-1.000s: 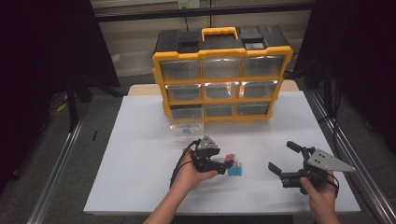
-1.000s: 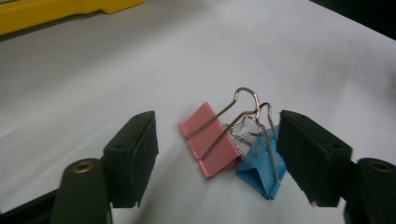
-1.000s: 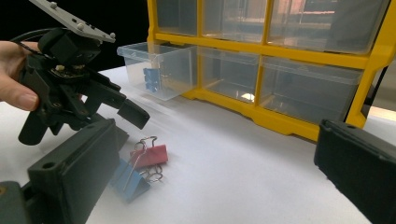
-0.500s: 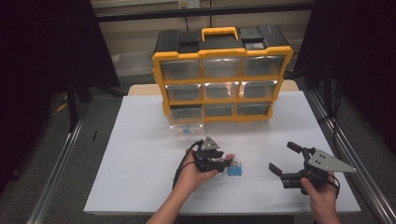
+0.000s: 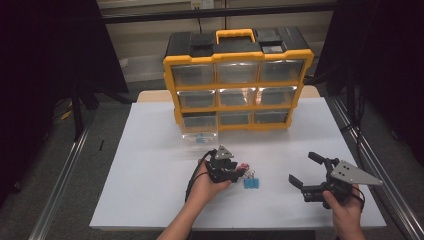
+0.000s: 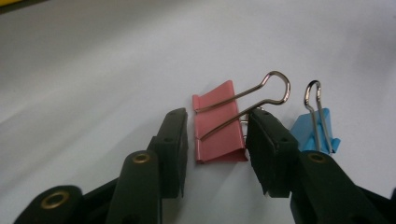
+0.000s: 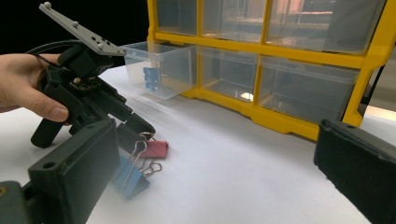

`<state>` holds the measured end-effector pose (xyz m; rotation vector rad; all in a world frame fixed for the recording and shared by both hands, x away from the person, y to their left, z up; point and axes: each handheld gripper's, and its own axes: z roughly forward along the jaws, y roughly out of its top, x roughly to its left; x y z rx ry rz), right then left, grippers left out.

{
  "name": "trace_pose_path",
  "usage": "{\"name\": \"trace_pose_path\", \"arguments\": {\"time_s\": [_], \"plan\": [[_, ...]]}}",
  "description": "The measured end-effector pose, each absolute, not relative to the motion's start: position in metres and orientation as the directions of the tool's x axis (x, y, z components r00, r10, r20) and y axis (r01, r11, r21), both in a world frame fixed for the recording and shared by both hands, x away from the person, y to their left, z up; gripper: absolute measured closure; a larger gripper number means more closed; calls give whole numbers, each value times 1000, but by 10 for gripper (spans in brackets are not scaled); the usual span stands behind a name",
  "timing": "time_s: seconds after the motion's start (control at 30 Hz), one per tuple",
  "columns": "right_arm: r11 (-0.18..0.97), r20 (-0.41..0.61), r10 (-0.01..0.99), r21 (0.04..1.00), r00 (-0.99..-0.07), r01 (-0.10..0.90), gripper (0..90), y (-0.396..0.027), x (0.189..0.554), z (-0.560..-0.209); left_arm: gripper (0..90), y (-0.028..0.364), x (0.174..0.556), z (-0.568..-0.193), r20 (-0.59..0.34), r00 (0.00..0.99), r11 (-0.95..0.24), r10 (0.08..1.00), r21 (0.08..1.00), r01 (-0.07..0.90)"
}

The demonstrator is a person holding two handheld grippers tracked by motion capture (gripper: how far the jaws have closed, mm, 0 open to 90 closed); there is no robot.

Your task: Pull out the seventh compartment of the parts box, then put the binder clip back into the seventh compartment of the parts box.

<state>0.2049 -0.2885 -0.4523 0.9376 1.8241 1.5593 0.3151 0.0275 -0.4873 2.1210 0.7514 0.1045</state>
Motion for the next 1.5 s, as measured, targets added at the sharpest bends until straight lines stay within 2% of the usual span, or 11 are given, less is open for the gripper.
{"name": "trace_pose_path", "arguments": {"time_s": [0.33, 1.5], "plan": [[81, 23, 798, 986, -603, 146, 0, -288, 205, -452, 633, 27, 317, -486, -177, 811, -461, 557, 747, 479], [82, 23, 801, 986, -598, 146, 0, -290, 204, -452, 649, 43, 325, -457, -212, 793, -409, 572, 764, 499]]}}
